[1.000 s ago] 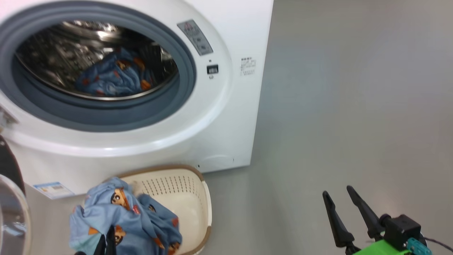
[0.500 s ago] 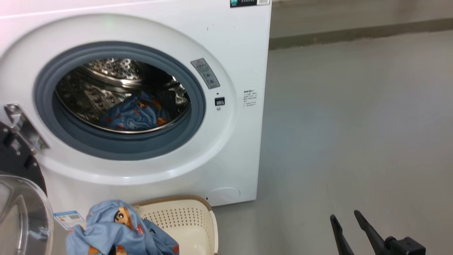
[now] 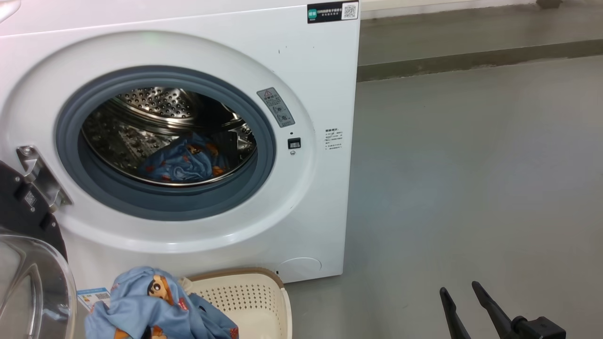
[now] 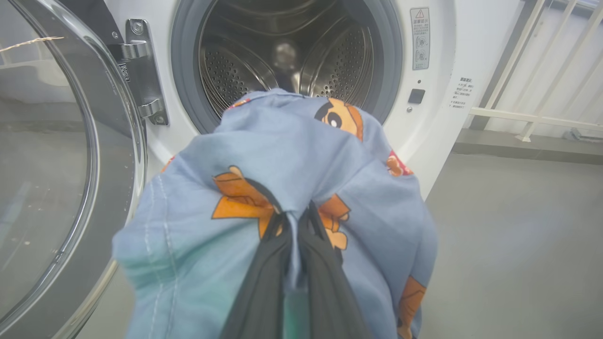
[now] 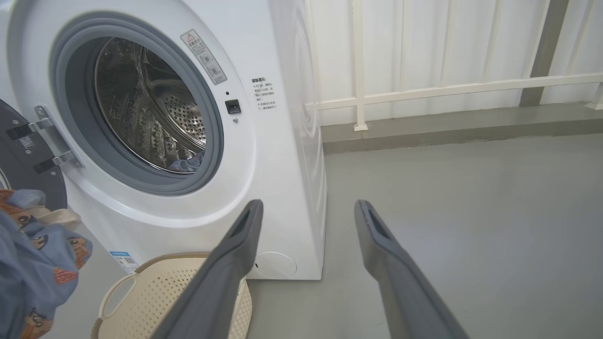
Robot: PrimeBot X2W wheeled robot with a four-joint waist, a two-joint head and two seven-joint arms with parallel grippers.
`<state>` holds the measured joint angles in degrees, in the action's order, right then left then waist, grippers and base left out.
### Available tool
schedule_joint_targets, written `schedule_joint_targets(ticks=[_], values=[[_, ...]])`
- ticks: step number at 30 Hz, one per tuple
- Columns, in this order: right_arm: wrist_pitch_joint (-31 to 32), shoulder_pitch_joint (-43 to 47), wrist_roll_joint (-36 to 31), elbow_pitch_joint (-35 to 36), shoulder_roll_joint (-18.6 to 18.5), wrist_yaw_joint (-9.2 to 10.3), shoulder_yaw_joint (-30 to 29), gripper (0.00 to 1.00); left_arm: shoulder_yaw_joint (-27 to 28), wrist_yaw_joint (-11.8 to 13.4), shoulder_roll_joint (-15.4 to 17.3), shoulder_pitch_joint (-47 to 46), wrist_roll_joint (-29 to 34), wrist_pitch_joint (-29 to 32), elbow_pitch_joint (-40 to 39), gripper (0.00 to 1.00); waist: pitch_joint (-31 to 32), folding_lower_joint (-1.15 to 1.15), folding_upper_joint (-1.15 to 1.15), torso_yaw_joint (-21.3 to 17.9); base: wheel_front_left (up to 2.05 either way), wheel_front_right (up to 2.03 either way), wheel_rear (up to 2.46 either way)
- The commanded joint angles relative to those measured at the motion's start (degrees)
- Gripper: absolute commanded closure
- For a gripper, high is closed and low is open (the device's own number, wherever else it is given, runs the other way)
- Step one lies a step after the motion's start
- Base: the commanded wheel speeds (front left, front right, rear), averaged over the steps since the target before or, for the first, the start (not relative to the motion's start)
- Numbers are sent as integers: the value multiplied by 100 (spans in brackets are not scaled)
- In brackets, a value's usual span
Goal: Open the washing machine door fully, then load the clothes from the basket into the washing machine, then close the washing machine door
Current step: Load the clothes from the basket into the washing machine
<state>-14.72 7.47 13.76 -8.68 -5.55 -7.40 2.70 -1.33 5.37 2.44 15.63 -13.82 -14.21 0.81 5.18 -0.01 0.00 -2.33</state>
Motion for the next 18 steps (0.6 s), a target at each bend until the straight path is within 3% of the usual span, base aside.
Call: schedule_joint_targets(ticks=[1,18], values=[[-28,-66,-5,142,-37,-9,132,0,193,32,44,-80,66,-79,-184,100,3,1,0,-4,0,0,0],[-28,-90,11,151,-16,-9,169,0,161,34,43,-97,-7,-79,-168,100,-52,1,0,2,0,0,0]])
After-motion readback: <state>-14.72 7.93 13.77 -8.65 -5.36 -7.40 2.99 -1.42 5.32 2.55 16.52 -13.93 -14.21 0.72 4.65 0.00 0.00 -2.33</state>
